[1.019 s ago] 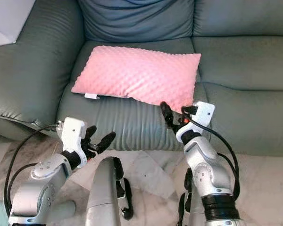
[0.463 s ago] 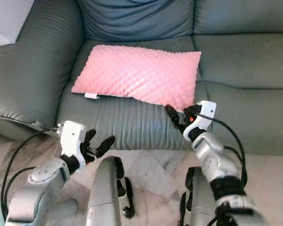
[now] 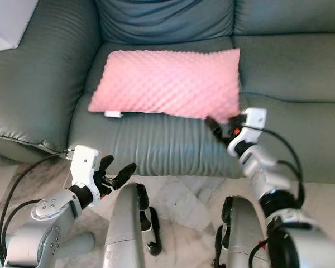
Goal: Move the pillow to the sofa
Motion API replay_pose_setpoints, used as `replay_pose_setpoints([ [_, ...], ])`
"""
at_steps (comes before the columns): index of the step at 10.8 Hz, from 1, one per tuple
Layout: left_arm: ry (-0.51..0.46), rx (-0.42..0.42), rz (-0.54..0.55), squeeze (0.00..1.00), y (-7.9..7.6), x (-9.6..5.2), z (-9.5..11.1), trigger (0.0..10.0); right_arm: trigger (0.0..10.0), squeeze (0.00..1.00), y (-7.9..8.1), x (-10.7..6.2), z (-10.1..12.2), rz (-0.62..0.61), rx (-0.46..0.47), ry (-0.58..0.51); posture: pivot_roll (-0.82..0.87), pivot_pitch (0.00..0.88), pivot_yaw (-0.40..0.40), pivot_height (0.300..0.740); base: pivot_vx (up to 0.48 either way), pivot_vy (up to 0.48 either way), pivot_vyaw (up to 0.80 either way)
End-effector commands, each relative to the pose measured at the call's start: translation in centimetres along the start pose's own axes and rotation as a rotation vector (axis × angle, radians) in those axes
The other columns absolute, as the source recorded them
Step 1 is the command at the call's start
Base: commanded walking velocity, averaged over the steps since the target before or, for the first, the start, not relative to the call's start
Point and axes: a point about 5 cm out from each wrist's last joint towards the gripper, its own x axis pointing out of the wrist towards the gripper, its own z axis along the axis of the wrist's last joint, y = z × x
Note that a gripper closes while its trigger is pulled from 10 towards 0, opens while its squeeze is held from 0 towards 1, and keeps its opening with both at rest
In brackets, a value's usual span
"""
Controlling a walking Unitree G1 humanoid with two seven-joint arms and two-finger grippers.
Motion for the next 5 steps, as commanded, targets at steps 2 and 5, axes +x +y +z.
replay_pose_setpoints([
  [2, 0.026, 0.000, 0.035, 0.00, 0.5, -0.7, -0.4, 10.0, 10.0, 0.00, -0.1, 0.1, -0.2, 0.002, -0.024, 0.003, 0.09, 0.388, 0.142, 0.599, 0.000, 0.000, 0.00],
  [5, 0.023, 0.002, 0.033, 0.00, 0.6, -0.5, -0.3, 10.0, 10.0, 0.00, 1.0, -0.2, -0.9, 0.053, 0.014, -0.035, 0.08, 0.375, 0.135, 0.599, 0.000, 0.000, 0.00],
])
